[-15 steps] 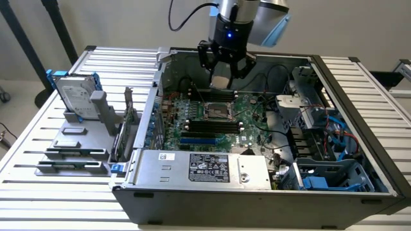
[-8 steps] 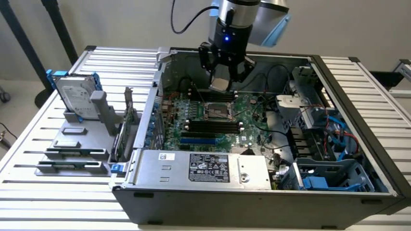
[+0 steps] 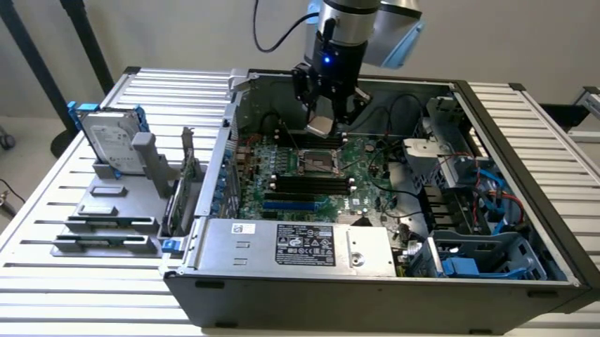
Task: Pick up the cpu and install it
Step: 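Place the cpu into insertion slot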
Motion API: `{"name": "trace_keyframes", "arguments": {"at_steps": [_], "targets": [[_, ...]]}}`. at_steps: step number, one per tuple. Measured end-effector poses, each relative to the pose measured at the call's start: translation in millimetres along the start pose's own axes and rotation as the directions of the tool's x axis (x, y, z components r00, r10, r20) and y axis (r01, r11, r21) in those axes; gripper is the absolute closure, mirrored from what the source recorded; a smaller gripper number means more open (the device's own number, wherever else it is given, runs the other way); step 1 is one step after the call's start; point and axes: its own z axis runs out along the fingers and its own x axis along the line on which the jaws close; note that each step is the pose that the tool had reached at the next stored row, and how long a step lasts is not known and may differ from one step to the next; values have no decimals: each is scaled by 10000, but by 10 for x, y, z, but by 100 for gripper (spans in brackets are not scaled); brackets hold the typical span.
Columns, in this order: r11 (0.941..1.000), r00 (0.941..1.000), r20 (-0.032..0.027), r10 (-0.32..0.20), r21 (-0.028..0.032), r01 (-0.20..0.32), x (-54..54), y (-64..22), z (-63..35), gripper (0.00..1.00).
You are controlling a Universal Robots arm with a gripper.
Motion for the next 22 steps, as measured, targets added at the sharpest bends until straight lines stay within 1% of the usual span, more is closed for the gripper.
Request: {"name": "trace_keyframes", "arguments": {"at_steps": [2,5,7,10,13,16,19,21,22], "targets": [[9993,9993,5,363,-32,-363,-1,0,14,45],[9958,9958,11,917,-80,-916,-3,0,34,45],[9918,9919,13,1272,-112,-1272,-4,-1,47,45],[9834,9835,14,1810,-158,-1809,-6,-1,66,45],[9718,9720,13,2351,-207,-2350,-7,-1,85,45],[9575,9578,9,2874,-254,-2873,-9,-1,104,45],[9406,9410,2,3385,-300,-3383,-11,-2,123,45],[9277,9282,-3,3720,-331,-3718,-12,-2,135,45],[9204,9210,-7,3897,-347,-3895,-12,-2,141,45]]}}
